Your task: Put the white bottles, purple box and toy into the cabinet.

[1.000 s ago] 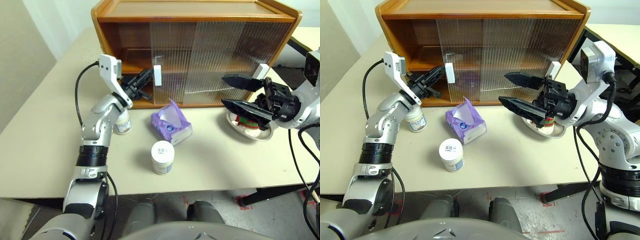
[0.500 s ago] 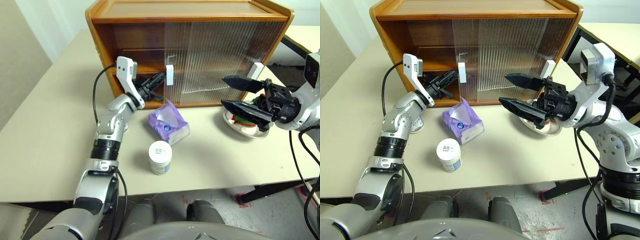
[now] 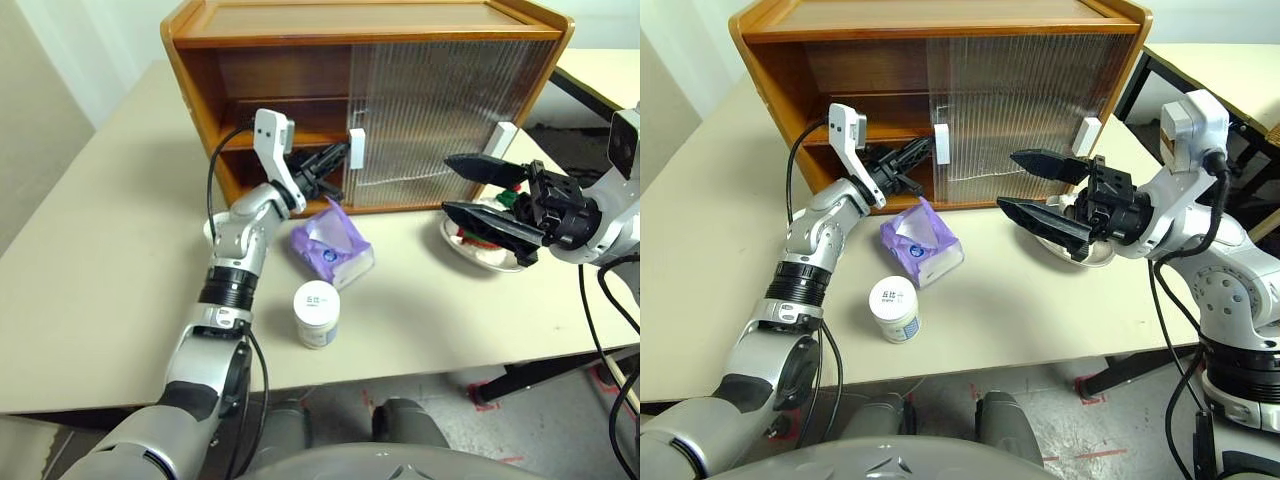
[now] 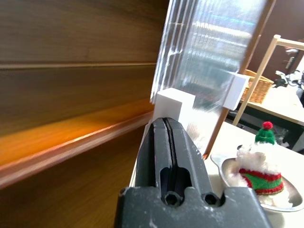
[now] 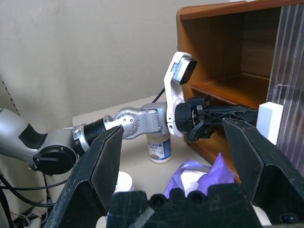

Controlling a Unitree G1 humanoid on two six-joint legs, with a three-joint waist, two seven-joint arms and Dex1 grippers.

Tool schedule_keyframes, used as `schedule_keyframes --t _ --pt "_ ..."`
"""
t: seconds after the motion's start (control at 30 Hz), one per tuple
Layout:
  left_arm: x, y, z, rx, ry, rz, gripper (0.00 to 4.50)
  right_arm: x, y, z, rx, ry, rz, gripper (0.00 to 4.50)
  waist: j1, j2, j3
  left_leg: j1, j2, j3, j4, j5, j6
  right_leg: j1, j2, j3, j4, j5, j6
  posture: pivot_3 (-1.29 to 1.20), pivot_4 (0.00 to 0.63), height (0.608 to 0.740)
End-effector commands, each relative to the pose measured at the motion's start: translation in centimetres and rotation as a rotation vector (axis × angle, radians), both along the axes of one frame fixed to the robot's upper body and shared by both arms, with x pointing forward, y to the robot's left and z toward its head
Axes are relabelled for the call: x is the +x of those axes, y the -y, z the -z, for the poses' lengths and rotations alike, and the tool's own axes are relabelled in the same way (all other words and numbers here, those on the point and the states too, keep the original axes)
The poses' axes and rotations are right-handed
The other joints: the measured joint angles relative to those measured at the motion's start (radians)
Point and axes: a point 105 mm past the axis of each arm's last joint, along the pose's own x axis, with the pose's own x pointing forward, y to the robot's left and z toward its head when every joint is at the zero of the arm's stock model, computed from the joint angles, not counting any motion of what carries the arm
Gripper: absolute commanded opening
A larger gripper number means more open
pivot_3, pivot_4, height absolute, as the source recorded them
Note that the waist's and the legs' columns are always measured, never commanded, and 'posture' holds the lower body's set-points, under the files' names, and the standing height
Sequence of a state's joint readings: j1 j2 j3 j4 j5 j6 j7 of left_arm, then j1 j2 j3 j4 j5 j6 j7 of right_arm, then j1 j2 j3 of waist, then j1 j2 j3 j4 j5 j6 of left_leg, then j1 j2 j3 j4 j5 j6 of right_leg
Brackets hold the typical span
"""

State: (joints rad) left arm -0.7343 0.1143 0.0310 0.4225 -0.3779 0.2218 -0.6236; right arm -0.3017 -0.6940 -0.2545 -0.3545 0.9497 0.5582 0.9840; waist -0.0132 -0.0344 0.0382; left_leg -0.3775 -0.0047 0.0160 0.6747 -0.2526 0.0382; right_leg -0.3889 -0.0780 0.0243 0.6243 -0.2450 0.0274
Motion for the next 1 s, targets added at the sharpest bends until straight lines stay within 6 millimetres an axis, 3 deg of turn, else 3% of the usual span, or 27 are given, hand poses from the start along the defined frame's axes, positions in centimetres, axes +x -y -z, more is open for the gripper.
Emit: schedule_keyframes --t 0.03,0.27,0.57,0.67,0.8,1.0 --pt "0.1 0.6 0.3 0.017 -0.001 0.020 0.05 -0.3 0.2 -0.5 -0.004 0.026 0.009 4.50 0.000 0.000 0.000 0.000 0.000 0.000 0.000 0.000 0.000 0.000 0.000 0.000 0.000 0.000 0.001 -0.09 0.000 0.740" --pt "0.0 0.2 0.1 0.004 0.004 0.017 0.05 -0.2 0.2 -0.5 -0.005 0.023 0.008 4.50 0.000 0.000 0.000 0.000 0.001 0.003 0.002 0.000 0.000 0.000 0.001 0.004 0.000 0.001 0.003 -0.08 0.000 0.740" --pt "-2.8 -3.6 -4.3 -0.065 0.103 0.055 0.05 0.3 0.0 -0.2 -0.008 0.007 -0.017 4.50 -0.014 0.000 0.000 0.002 0.004 0.007 0.002 0.000 0.000 -0.001 0.004 0.009 0.000 0.002 0.004 -0.03 0.000 0.740" --pt "-4.0 -5.4 -5.1 -0.012 0.144 0.065 0.61 0.5 -0.1 -0.1 -0.008 0.003 -0.036 4.50 -0.017 0.000 0.000 0.003 0.004 0.008 0.002 0.000 0.000 -0.001 0.005 0.010 0.001 0.002 0.004 0.00 0.000 0.740" --pt "-5.6 -8.7 -5.0 0.057 0.149 0.074 2.16 0.8 -0.3 0.0 -0.007 -0.001 -0.057 4.50 -0.022 0.000 0.000 0.004 0.006 0.010 0.001 0.000 0.000 -0.001 0.006 0.012 0.001 0.002 0.003 0.02 0.000 0.740" --pt "-7.2 -14.4 -2.4 0.199 0.137 -0.033 4.47 1.1 -0.6 0.2 -0.006 -0.006 -0.080 4.50 -0.011 0.001 0.001 0.005 0.007 0.010 0.001 0.000 0.000 -0.002 0.006 0.012 0.001 0.002 0.001 0.05 0.000 0.740"
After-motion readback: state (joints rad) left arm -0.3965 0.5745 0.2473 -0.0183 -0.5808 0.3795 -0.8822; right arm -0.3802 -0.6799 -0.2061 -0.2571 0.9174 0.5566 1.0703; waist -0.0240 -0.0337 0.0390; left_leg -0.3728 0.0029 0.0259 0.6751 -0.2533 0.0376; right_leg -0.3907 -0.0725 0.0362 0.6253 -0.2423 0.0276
